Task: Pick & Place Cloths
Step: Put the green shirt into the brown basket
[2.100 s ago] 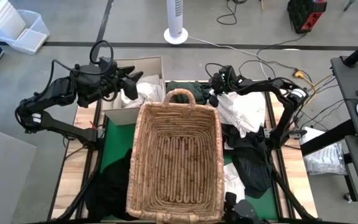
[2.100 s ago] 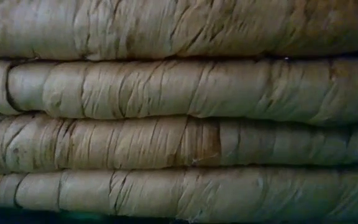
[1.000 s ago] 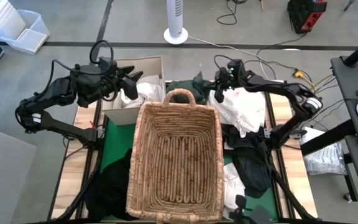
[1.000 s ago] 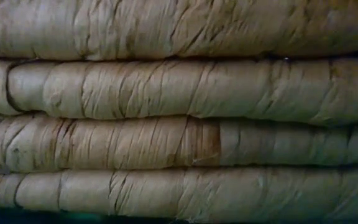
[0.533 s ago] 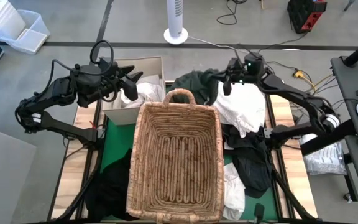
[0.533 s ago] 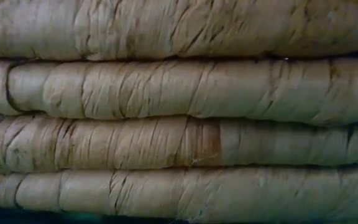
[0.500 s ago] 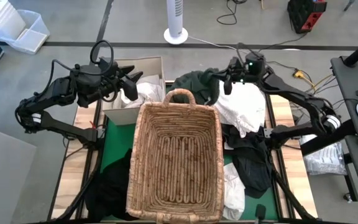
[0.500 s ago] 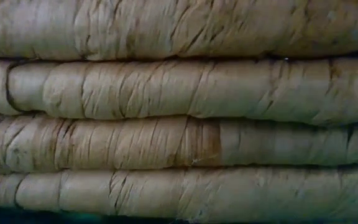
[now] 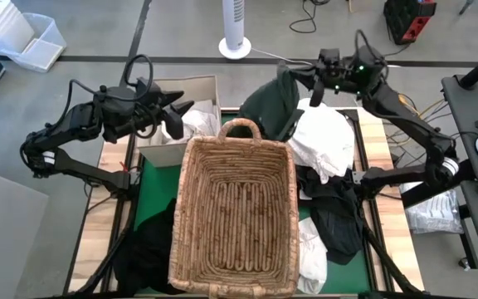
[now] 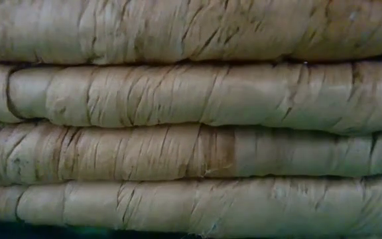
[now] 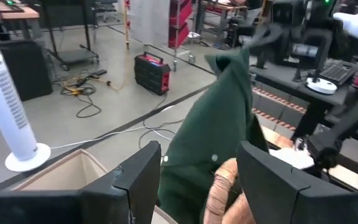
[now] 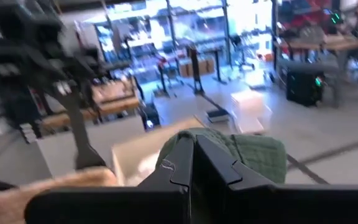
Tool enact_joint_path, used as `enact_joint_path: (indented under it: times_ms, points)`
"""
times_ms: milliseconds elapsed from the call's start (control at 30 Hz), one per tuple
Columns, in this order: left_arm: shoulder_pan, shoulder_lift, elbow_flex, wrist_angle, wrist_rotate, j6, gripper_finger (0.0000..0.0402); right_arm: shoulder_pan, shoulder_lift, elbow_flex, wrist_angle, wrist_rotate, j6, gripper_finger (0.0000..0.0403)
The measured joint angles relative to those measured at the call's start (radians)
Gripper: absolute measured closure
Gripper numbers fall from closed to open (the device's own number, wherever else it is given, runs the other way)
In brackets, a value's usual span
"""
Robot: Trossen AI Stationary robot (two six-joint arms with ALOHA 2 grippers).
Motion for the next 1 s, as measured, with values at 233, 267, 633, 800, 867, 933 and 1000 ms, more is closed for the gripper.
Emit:
enact_joint_path:
  times_ms: [233, 267, 633, 800, 867, 933, 1000]
  points:
    - [0.0, 0.0, 0.0, 0.008, 0.031, 0.033, 0.0212, 0.043, 0.038, 0.196, 0.004, 0.001, 0.09, 0.0394]
    - [0.0, 0.0, 0.0, 0.008, 0.031, 0.036, 0.0212, 0.049, 0.046, 0.226, 0.004, 0.002, 0.099, 0.0394]
    - [0.0, -0.001, 0.0, 0.05, 0.03, 0.093, 0.0212, 0.094, 0.213, 0.634, 0.008, 0.004, 0.199, 0.0394]
    - [0.0, -0.003, 0.007, 0.087, 0.03, 0.104, 0.0212, 0.108, 0.305, 0.859, 0.009, 0.004, 0.235, 0.0394]
    - [0.0, -0.003, 0.024, 0.089, 0.03, 0.104, 0.0212, 0.115, 0.343, 0.949, 0.009, 0.004, 0.259, 0.0394]
    - [0.0, -0.003, 0.044, 0.091, 0.03, 0.105, 0.0212, 0.128, 0.385, 1.04, 0.01, 0.004, 0.286, 0.0394]
    - [0.0, -0.003, 0.068, 0.09, 0.03, 0.107, 0.0212, 0.147, 0.395, 1.034, 0.118, 0.006, 0.345, 0.0394]
